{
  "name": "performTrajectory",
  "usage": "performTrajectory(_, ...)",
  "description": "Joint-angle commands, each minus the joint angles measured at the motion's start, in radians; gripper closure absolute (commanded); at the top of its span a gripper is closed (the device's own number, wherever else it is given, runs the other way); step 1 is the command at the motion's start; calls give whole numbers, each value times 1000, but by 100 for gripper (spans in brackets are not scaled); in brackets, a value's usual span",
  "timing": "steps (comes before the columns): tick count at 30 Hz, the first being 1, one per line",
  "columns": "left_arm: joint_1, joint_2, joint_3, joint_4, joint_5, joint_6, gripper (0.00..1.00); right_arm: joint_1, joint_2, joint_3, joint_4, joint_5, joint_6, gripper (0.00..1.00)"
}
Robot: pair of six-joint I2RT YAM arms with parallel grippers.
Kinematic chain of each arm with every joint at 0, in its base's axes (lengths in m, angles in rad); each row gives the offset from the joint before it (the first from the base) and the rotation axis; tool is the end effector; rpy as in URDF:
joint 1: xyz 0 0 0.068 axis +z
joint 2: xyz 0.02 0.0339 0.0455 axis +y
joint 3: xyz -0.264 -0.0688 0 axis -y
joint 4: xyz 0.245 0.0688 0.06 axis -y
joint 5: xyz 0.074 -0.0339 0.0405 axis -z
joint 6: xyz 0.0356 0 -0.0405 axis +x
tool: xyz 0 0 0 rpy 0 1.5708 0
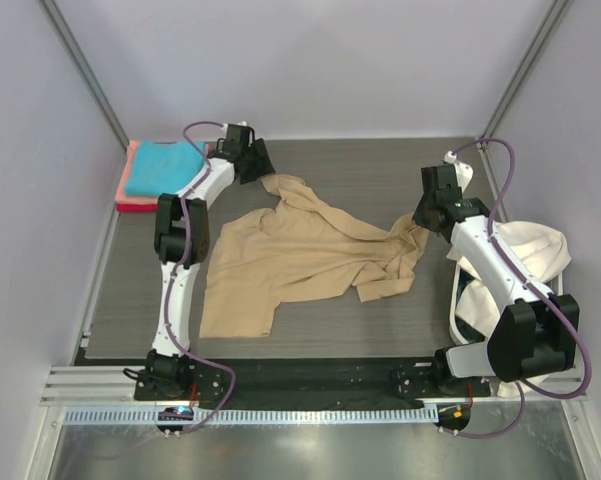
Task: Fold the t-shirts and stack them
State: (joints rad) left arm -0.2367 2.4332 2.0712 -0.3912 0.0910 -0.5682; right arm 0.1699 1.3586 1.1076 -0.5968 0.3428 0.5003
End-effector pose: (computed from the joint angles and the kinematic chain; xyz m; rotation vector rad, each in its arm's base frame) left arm 0.5346 -0.1323 0.1797 -0.3457 2.3507 -0.5026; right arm 0.2856 0.0369 0.2882 0.5386 2.2944 -0.0920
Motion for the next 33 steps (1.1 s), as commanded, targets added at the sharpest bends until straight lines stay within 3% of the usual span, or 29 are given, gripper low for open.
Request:
performTrajectory(1,7,55,75,-15,32,2,37,0,8,28,38,-7,0,99)
performTrajectory(10,-9,26,-57,83,64,-48,45,-1,19,28,43,-4,0,99)
performTrajectory(13,-10,9,-95,118,87,-70,54,-1,23,23,43,-4,1,99)
performTrajectory(15,-12,7,-108,140,108,-84,73,-1,27,20,48,-7,3,99)
performTrajectory(17,-15,21,-99,160,127,-90,100,-1,34,15,54,-7,7,99)
performTrajectory(22,-15,-78,-135,135,132,-88,100,-1,27,24,54,-16,9,99)
performTrajectory(27,-12,-464,-270,85,67,-46,100,0,-75,96,-4,-19,21,99)
performTrajectory(33,-12,-821,-280,-167,0,56,100,0,-257,262,-101,-25,9,99)
